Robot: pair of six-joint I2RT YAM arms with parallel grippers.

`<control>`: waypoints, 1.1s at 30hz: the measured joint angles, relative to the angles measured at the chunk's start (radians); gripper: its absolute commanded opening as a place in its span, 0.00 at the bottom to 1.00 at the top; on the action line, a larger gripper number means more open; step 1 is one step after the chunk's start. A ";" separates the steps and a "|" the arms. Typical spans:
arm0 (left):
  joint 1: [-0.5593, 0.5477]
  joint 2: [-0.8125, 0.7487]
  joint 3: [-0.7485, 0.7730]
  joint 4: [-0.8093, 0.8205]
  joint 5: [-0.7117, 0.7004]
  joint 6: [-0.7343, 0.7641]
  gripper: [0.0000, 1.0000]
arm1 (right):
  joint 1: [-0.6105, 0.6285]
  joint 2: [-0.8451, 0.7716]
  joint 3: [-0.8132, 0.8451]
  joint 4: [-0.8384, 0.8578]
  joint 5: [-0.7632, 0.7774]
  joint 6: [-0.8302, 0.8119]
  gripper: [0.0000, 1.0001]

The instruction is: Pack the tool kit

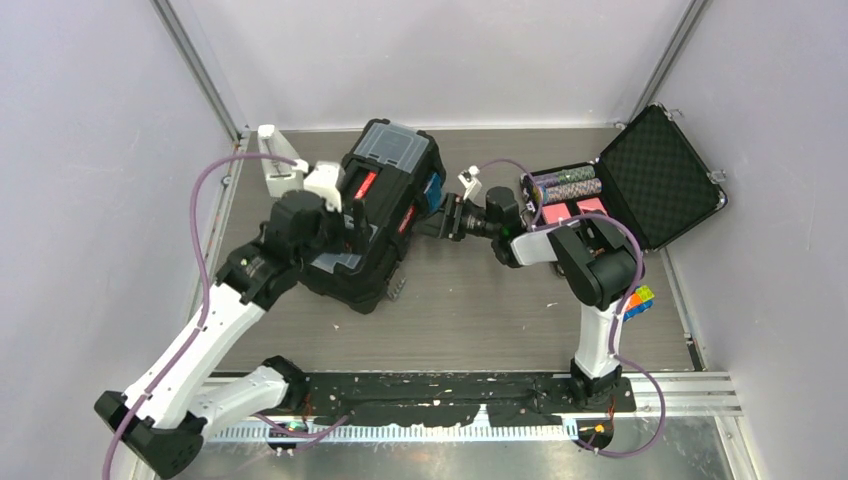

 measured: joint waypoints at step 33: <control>-0.305 -0.235 -0.298 0.071 -0.211 -0.135 0.88 | 0.167 0.046 -0.204 0.383 -0.063 -0.108 0.95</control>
